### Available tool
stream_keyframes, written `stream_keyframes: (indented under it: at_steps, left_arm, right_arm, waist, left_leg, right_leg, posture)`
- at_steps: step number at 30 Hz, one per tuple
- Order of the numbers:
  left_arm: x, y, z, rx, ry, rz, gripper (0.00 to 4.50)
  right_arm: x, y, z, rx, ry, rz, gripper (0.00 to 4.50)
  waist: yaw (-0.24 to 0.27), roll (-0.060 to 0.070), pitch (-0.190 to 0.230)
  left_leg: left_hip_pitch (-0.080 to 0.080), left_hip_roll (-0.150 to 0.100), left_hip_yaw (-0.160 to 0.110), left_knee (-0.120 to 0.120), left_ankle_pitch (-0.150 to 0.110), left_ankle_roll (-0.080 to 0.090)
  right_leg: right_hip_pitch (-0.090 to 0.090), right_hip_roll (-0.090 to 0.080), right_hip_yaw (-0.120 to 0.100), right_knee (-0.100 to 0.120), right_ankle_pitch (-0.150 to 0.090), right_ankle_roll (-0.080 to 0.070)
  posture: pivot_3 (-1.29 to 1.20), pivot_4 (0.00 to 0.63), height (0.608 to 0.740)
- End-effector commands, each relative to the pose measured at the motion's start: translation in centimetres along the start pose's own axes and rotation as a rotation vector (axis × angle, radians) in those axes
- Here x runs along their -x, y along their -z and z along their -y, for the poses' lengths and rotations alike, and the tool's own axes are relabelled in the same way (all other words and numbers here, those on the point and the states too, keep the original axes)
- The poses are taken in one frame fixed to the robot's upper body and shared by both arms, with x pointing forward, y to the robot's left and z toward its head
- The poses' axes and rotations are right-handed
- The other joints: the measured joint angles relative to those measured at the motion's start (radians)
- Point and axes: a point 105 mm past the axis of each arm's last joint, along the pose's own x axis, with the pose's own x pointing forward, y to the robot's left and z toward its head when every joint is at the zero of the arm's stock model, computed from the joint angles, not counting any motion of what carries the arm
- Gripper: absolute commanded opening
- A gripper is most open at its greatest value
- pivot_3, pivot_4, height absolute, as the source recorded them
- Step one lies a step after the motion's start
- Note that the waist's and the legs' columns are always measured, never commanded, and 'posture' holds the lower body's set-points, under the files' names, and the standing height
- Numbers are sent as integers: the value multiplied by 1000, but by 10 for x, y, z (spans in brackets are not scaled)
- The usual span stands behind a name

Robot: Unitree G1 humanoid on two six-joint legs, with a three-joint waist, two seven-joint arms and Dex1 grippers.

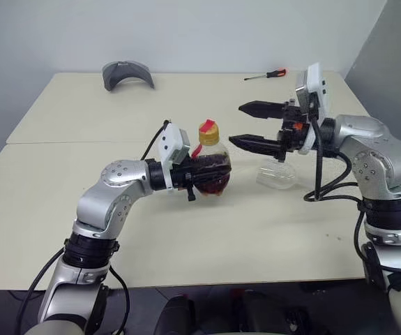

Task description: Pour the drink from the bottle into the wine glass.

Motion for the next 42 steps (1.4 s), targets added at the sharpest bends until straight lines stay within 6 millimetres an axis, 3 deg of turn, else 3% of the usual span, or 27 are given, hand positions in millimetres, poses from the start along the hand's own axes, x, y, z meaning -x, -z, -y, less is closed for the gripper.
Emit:
stream_keyframes:
  at_steps: [1,8,16,22,26,33,42]
  left_arm:
    - [-2,-14,-1,-51,6,44,976]
    - [-8,-17,0,-58,17,60,976]
    - [-7,-17,1,-61,16,63,976]
    - [-8,-20,2,-63,15,72,976]
    - [-7,-22,1,-64,11,76,976]
    - [-6,-20,1,-62,11,74,976]
    - [-7,-19,1,-62,19,72,976]
  right_arm:
    - [-10,-21,-11,51,-35,53,4476]
    - [-27,-25,-4,63,-15,90,4476]
    - [-28,-20,-2,80,-15,74,4476]
    - [-18,-10,8,82,21,38,4476]
    - [-1,-5,15,64,55,10,4476]
    - [16,-9,10,52,51,-13,4476]
    - [6,-19,-4,41,-5,20,4476]
  waist:
    - [0,0,0]
    - [0,0,0]
    - [0,0,0]
    - [0,0,0]
    - [0,0,0]
    - [1,0,0]
    - [0,0,0]
  left_leg:
    - [0,0,0,0,0,0]
    - [0,0,0,0,0,-1]
    - [0,0,0,0,0,-1]
    - [0,0,0,0,0,-1]
    - [0,0,0,0,0,0]
    - [0,0,0,0,0,0]
    - [0,0,0,0,0,1]
  right_leg:
    - [0,0,0,0,0,0]
    - [0,0,0,0,0,0]
    - [0,0,0,0,0,0]
    - [0,0,0,0,0,0]
    - [0,0,0,0,0,0]
    - [0,0,0,0,0,0]
    - [0,0,0,0,0,0]
  posture:
    - [0,150,740]
    - [0,150,740]
    - [0,150,740]
    - [0,150,740]
    - [0,150,740]
    - [0,150,740]
    - [0,150,740]
